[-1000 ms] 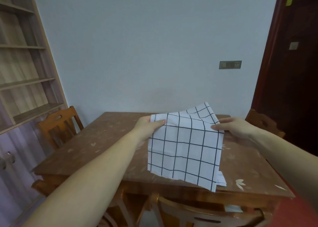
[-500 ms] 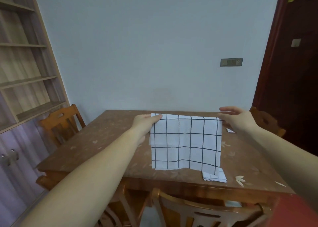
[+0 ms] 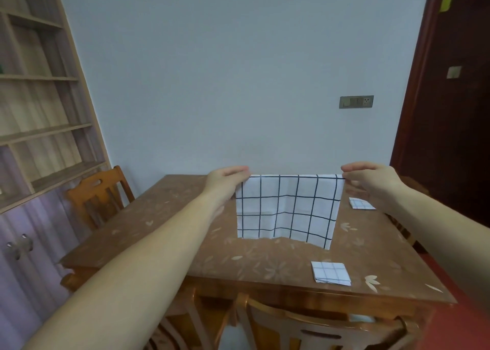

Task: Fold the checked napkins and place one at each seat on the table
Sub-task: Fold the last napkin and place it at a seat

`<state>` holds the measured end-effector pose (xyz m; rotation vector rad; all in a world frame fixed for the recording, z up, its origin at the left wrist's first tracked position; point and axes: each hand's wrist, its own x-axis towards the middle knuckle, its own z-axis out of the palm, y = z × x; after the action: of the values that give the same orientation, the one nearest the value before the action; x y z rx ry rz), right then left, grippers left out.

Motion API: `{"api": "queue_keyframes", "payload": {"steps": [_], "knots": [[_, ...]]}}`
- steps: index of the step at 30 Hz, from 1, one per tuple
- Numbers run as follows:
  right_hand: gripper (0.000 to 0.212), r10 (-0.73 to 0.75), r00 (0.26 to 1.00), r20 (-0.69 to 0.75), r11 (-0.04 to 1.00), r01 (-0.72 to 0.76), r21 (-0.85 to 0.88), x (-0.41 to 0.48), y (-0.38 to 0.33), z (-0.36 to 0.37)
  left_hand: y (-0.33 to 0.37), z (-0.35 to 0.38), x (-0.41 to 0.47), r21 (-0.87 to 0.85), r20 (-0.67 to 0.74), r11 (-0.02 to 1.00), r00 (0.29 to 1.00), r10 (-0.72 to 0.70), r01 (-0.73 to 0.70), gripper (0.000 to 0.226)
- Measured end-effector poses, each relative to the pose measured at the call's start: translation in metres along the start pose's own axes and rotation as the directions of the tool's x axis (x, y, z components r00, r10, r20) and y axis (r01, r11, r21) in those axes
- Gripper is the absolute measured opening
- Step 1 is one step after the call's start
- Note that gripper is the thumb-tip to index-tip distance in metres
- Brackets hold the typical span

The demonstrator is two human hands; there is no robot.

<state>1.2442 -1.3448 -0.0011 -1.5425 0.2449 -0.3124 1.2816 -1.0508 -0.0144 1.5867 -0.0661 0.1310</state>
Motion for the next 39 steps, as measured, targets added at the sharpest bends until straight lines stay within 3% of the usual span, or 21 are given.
{"api": "queue_keyframes", "payload": {"steps": [4,7,10,13,19,29,39], "knots": [[0.02,0.006,0.999,-0.035,1.0,-0.005,0.027,-0.003,-0.008,0.001,0.005,-0.005,-0.001,0.227,0.129,0.967,0.988,0.084,-0.112,0.028],[0.014,-0.016,1.0,0.013,0.999,0.016,0.051,-0.005,-0.013,0.004,0.01,-0.006,-0.003,0.322,0.085,0.936,0.989,0.122,-0.143,0.025],[0.024,-0.097,0.986,0.135,0.98,0.118,-0.162,-0.009,-0.014,0.005,0.014,-0.007,-0.002,0.299,0.037,0.945,0.991,0.125,-0.131,0.024],[0.025,-0.214,0.96,0.181,0.859,0.273,-0.432,-0.011,-0.017,0.006,0.015,-0.01,-0.001,0.305,0.033,0.947,0.995,0.097,-0.102,0.023],[0.023,-0.246,0.927,0.283,0.592,0.374,-0.714,-0.009,-0.02,0.008,0.016,-0.018,0.002,0.38,0.049,0.921,0.996,0.075,-0.088,0.022],[0.011,-0.346,0.832,0.434,0.307,0.537,-0.786,0.007,-0.024,0.004,0.021,-0.021,0.001,0.496,0.13,0.854,0.986,0.105,-0.156,0.011],[0.009,-0.264,0.859,0.438,0.298,0.505,-0.81,0.007,-0.024,-0.008,0.022,-0.022,0.002,0.494,0.17,0.853,0.981,0.091,-0.165,0.009]]}}
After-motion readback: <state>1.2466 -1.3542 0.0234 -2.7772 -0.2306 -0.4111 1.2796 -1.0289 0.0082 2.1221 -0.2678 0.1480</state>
